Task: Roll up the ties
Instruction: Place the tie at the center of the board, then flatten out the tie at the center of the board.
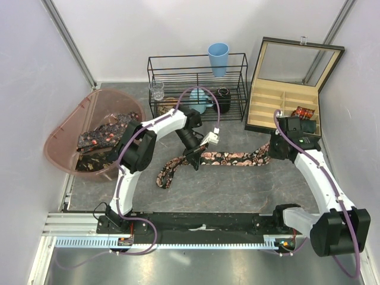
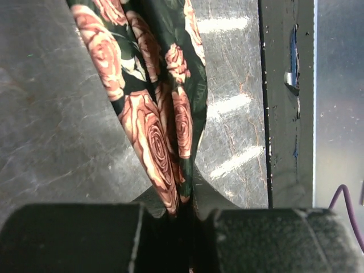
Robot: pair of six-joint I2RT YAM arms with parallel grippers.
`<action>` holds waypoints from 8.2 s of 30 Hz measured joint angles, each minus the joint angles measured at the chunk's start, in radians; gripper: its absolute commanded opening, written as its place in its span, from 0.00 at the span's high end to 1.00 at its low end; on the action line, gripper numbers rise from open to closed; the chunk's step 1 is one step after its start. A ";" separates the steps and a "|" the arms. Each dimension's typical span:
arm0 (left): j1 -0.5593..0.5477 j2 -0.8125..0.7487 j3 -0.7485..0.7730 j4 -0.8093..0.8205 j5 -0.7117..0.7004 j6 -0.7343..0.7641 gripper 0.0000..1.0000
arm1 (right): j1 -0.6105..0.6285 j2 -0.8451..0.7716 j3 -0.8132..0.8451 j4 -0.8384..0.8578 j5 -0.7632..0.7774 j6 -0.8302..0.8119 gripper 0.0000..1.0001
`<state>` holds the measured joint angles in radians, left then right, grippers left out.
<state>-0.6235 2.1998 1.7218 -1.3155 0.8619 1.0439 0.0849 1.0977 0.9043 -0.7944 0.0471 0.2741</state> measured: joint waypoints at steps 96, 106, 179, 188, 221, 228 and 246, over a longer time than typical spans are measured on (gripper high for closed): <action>0.174 -0.591 -0.576 0.178 -0.217 -0.082 0.25 | 0.025 0.373 0.182 -0.161 -0.145 -0.893 0.46; 0.174 -0.581 -0.575 0.200 -0.231 -0.094 0.27 | 0.093 0.442 0.046 -0.080 -0.081 -0.850 0.58; 0.156 -0.673 -0.513 0.457 -0.383 -0.167 0.28 | -0.417 0.553 0.028 0.109 0.165 -1.094 0.59; 0.149 -0.842 -0.525 0.713 -0.308 -0.286 0.00 | -0.435 0.502 0.224 0.019 -0.080 -1.086 0.28; 0.133 -0.629 -0.701 0.619 -0.261 -0.069 0.13 | 0.090 0.473 -0.031 0.065 -0.415 -1.455 0.33; 0.127 -0.574 -0.702 0.624 -0.288 -0.055 0.28 | 0.090 0.466 -0.038 0.074 -0.400 -1.472 0.43; 0.093 -0.540 -0.718 0.675 -0.306 -0.035 0.54 | -0.005 0.423 -0.079 0.045 -0.386 -1.540 0.47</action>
<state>-0.5301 1.6600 1.0042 -0.6403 0.5564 1.0084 0.0795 1.5208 0.8249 -0.7498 -0.3389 -1.2655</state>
